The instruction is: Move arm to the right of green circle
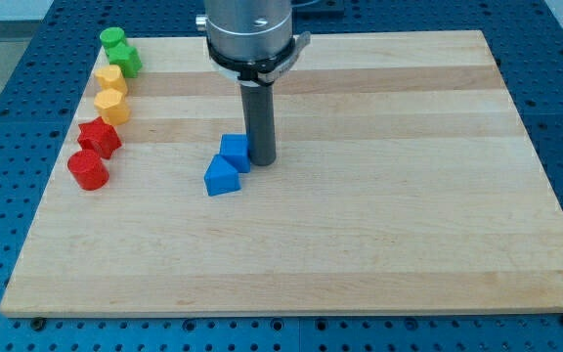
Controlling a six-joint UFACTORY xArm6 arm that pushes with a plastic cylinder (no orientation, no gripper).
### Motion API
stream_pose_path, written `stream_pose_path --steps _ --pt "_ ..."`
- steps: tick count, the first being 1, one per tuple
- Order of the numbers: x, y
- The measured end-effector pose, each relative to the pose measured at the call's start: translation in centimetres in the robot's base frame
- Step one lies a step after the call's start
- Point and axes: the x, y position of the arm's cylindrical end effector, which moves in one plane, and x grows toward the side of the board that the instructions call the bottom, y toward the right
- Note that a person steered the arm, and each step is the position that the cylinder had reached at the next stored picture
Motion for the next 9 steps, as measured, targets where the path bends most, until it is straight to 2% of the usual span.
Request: stream_pose_path --steps 1,3,5,7,9 --pt "-0.3 -0.1" --pt "-7.3 -0.7" --pt "-16.2 -6.3" --pt "-24.6 -15.3" --pt "-24.5 -15.3"
